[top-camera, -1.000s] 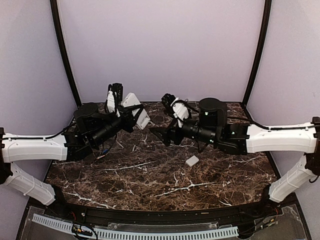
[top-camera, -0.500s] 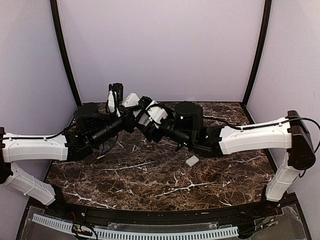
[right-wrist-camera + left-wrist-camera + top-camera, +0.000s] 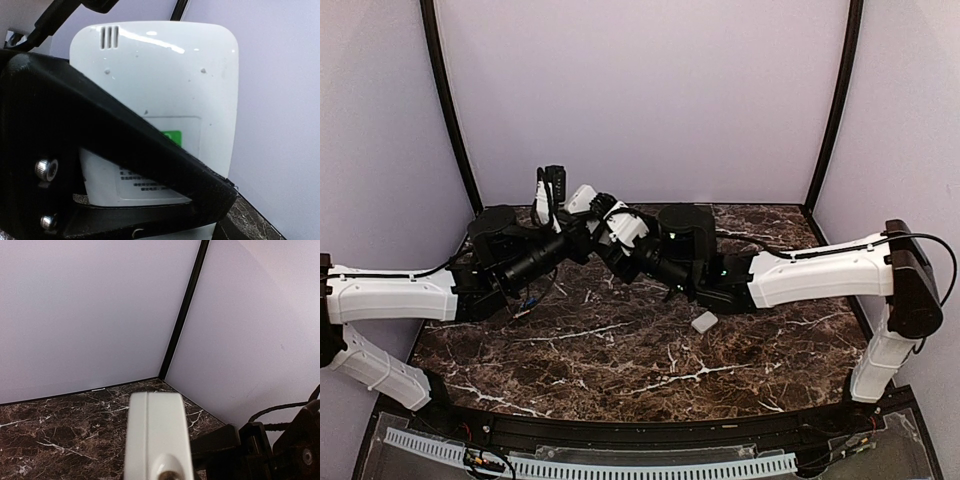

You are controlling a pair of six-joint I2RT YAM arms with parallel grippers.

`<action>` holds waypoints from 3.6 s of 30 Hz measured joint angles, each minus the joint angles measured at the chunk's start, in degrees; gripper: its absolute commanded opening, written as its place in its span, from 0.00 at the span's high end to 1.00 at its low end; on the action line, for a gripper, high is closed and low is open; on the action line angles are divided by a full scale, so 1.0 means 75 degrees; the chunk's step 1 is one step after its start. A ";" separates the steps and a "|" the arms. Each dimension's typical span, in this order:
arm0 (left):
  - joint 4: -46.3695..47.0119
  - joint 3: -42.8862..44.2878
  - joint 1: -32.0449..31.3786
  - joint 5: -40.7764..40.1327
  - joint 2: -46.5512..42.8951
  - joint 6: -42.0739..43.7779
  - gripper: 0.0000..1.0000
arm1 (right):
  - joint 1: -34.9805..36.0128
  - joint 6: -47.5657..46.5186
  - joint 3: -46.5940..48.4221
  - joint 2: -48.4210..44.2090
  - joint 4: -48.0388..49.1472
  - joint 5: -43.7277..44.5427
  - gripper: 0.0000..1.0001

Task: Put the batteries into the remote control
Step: Pass from the left arm to the right, then place the remote control without batteries at the center of the board, then pick up the battery from the center of the board.

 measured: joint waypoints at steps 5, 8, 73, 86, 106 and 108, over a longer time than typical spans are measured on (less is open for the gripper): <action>-0.0090 0.0000 -0.0003 -0.0152 0.0000 0.0009 0.12 | -0.0003 0.0050 0.0006 -0.0067 -0.0431 -0.0023 0.81; -0.0428 -0.0070 0.0032 -0.0615 -0.0125 0.0122 0.02 | -0.0102 0.0157 0.0096 -0.0187 -0.1230 -0.0274 0.83; -1.1421 0.3483 0.3153 -0.0976 0.3689 0.2830 0.34 | -0.0035 -0.1349 0.0988 0.0653 -0.8480 -0.2932 0.30; -1.1881 0.3882 0.3730 -0.0122 0.4581 0.3185 0.37 | -0.0035 -0.1128 0.0682 0.0836 -0.8384 -0.3063 0.30; -1.1934 0.4406 0.4025 0.0303 0.5187 0.3273 0.60 | -0.0035 -0.1125 0.0682 0.0880 -0.8352 -0.3133 0.30; -1.1940 0.4424 0.4039 0.0309 0.5205 0.3273 0.62 | -0.0035 -0.1125 0.0682 0.0880 -0.8355 -0.3133 0.31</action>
